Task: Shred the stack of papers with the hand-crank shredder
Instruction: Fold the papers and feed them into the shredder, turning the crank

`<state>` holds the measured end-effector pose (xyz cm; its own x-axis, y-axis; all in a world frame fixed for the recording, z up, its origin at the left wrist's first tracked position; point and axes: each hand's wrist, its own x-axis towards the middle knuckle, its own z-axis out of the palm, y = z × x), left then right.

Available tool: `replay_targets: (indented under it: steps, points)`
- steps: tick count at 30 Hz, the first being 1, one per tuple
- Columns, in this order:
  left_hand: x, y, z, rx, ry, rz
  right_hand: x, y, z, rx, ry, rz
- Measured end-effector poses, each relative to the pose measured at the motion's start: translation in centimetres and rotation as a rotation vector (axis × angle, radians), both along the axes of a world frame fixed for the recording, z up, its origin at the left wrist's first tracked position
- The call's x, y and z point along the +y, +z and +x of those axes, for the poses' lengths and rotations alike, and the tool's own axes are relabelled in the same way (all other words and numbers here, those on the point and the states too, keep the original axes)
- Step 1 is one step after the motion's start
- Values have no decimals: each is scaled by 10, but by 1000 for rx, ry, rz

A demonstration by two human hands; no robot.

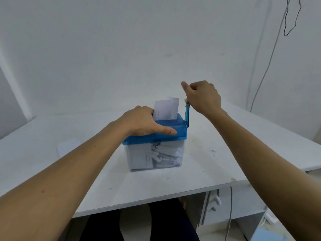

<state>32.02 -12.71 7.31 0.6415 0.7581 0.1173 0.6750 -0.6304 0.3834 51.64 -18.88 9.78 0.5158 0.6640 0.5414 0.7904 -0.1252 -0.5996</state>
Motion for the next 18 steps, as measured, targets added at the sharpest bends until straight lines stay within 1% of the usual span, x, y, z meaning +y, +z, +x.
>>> replay_targets:
  steps: [2, 5, 7, 9, 11, 13, 15, 17, 18]
  points:
    - [-1, 0, -1, -6, -6, 4, 14, 5, 6, 16, 45, -78]
    - [-3, 1, -2, -10, -4, 0, 30, -8, 7, 68, 43, -122]
    - [-3, 0, -2, -14, 0, 6, 34, -33, 6, 23, 13, -259]
    - [-5, -1, -2, -8, 11, 18, 32, -66, 5, 69, 2, -422]
    - [-5, -1, 0, -6, 32, 40, 25, -86, 4, 96, 11, -438]
    - [-6, -2, 0, -11, 58, 42, 14, -92, 0, 54, 35, -447]
    - [-5, -2, 0, -5, 67, 49, 1, -93, -5, 18, 39, -523]
    - [-6, -2, -1, 0, 70, 44, -17, -92, -7, -48, 89, -597]
    - [-6, -2, -1, 1, 70, 39, -24, -90, -8, 13, 134, -592]
